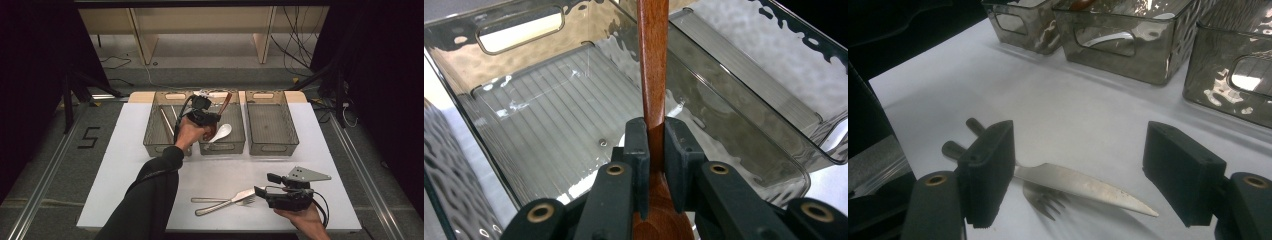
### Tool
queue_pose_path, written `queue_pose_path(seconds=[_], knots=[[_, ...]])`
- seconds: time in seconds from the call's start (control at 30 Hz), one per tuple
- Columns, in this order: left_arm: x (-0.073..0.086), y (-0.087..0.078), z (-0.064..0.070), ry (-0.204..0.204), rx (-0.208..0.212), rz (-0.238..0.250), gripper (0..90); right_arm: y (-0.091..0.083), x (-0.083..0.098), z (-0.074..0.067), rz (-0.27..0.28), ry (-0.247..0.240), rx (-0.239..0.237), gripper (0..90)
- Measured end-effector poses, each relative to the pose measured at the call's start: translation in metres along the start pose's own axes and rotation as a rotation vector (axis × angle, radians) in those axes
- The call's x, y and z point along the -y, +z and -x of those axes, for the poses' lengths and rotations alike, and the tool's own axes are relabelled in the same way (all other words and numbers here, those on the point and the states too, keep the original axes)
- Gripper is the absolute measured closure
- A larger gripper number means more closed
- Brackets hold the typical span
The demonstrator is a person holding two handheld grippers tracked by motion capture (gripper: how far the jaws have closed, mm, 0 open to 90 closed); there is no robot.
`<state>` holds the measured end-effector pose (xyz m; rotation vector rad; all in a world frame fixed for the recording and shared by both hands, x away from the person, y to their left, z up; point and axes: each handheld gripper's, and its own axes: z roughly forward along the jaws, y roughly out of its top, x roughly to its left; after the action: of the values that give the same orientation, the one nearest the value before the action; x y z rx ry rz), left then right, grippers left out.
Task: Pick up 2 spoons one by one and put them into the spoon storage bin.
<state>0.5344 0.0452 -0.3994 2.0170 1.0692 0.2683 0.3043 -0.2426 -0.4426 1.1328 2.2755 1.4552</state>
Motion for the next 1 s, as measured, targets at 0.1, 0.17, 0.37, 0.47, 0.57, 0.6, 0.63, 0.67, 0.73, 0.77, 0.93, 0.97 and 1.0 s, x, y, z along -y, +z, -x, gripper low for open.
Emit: queue_pose_path(seconds=[0.1, 0.17, 0.37, 0.47, 0.57, 0.6, 0.63, 0.67, 0.73, 0.77, 0.93, 0.97, 1.0], knots=[[0.000, 0.000, 0.000, -0.006, 0.003, -0.001, 78.8, 0.000, 0.000, 0.000, 0.003, -0.001, 0.000, 29.8], [0.000, -0.002, -0.001, -0.007, 0.006, -0.008, 72.0, -0.001, 0.000, 0.000, 0.004, 0.000, 0.000, 29.8], [-0.002, -0.015, 0.001, -0.012, 0.011, -0.008, 57.1, 0.000, 0.000, 0.000, 0.003, 0.000, 0.000, 29.8], [-0.003, -0.025, 0.003, -0.005, 0.022, -0.001, 51.9, 0.000, 0.000, 0.000, 0.003, 0.000, 0.002, 29.8], [-0.003, -0.034, 0.005, 0.014, 0.031, -0.006, 48.1, 0.000, 0.000, 0.000, 0.004, 0.001, 0.002, 29.8], [-0.003, -0.037, 0.005, 0.015, 0.037, -0.007, 47.3, 0.000, 0.000, 0.000, 0.002, 0.001, 0.003, 29.8], [-0.003, -0.040, 0.006, 0.016, 0.040, -0.003, 46.2, 0.000, 0.000, 0.000, 0.001, 0.001, 0.003, 29.8], [-0.003, -0.043, 0.007, 0.018, 0.045, -0.001, 45.4, 0.000, 0.000, -0.001, 0.002, 0.000, 0.003, 29.8], [-0.003, -0.046, 0.008, 0.022, 0.046, -0.005, 43.4, 0.000, 0.000, 0.000, 0.003, 0.000, 0.004, 29.8], [-0.003, -0.047, 0.008, 0.022, 0.049, -0.005, 41.5, 0.000, 0.000, 0.000, 0.002, 0.000, 0.004, 29.7], [0.001, -0.054, 0.011, 0.034, 0.062, -0.018, 35.2, 0.000, 0.000, 0.000, 0.003, 0.000, 0.004, 29.8], [0.002, -0.057, 0.011, 0.032, 0.068, -0.019, 33.8, 0.000, 0.000, 0.000, 0.004, -0.001, 0.005, 29.8], [0.004, -0.058, 0.011, 0.033, 0.074, -0.016, 32.6, 0.000, 0.000, 0.000, 0.005, -0.001, 0.004, 29.7]])
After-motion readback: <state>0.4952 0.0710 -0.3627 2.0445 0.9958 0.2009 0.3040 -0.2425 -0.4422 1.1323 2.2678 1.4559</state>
